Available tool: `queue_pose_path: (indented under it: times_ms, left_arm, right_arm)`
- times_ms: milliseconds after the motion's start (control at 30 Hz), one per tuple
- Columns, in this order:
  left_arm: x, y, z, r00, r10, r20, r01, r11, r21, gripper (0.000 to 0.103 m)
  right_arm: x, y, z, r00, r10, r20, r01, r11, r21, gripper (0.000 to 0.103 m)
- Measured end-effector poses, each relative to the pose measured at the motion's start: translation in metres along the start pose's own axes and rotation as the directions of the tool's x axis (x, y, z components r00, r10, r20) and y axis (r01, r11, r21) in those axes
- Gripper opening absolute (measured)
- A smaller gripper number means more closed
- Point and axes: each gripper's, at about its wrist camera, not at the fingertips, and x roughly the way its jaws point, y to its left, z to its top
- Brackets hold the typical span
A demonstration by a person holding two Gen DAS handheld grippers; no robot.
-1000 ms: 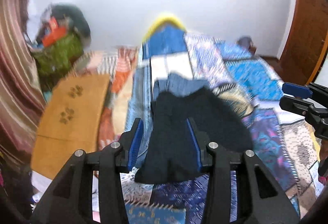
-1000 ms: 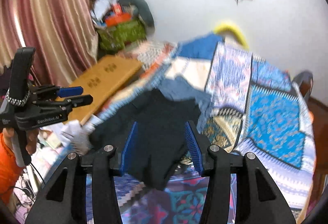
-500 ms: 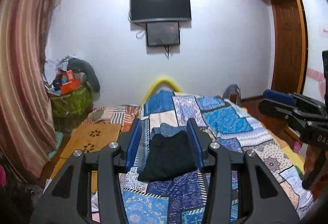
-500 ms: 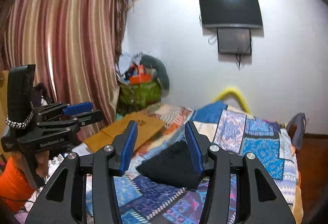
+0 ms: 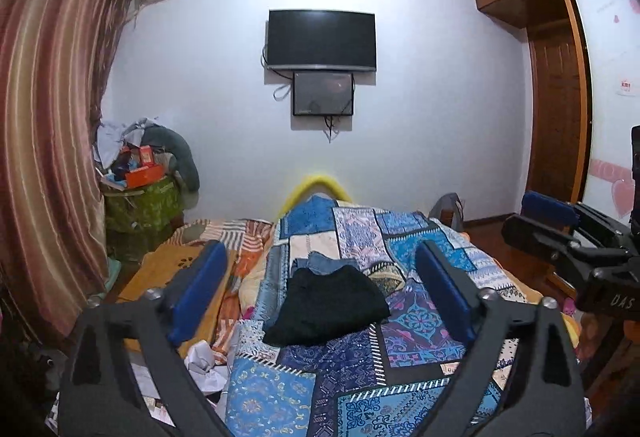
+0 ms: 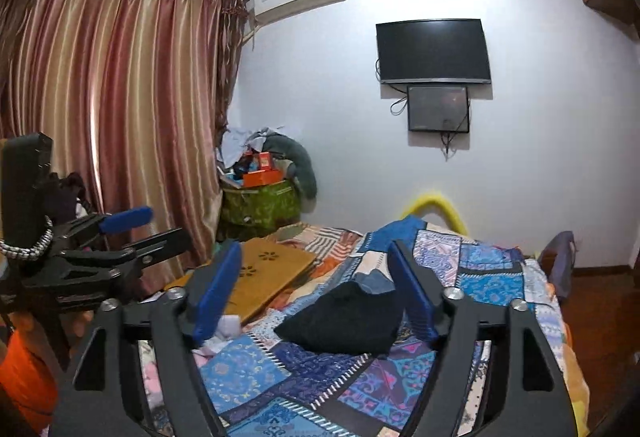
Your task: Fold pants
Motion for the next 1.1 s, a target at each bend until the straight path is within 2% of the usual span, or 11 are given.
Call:
queue_pose_path:
  times_ms: [167, 233, 300, 1100]
  left_arm:
    - [-0.01, -0.002, -0.001, 1.0, 0.002, 0.022, -0.002, 1.0, -0.001, 0.102]
    - [-0.013, -0.002, -0.002, 1.0, 0.0, 0.024, 0.0, 1.0, -0.006, 0.102]
    - [-0.016, -0.002, -0.003, 1.0, 0.0, 0.024, 0.0, 1.0, -0.009, 0.102]
    - [-0.017, -0.01, -0.01, 1.0, 0.007, 0.021, -0.007, 1.0, 0.009, 0.102]
  right_arm:
    - [-0.002, 0.004, -0.001, 1.0, -0.018, 0.008, 0.018, 1.0, 0.006, 0.086]
    - [-0.004, 0.006, -0.003, 1.0, -0.023, 0.007, 0.023, 1.0, 0.008, 0.095]
    - [-0.006, 0.006, -0.005, 0.999, -0.03, 0.012, 0.03, 1.0, 0.008, 0.099]
    - [-0.018, 0.008, -0.005, 0.998, -0.056, 0.02, 0.055, 0.998, 0.019, 0.102]
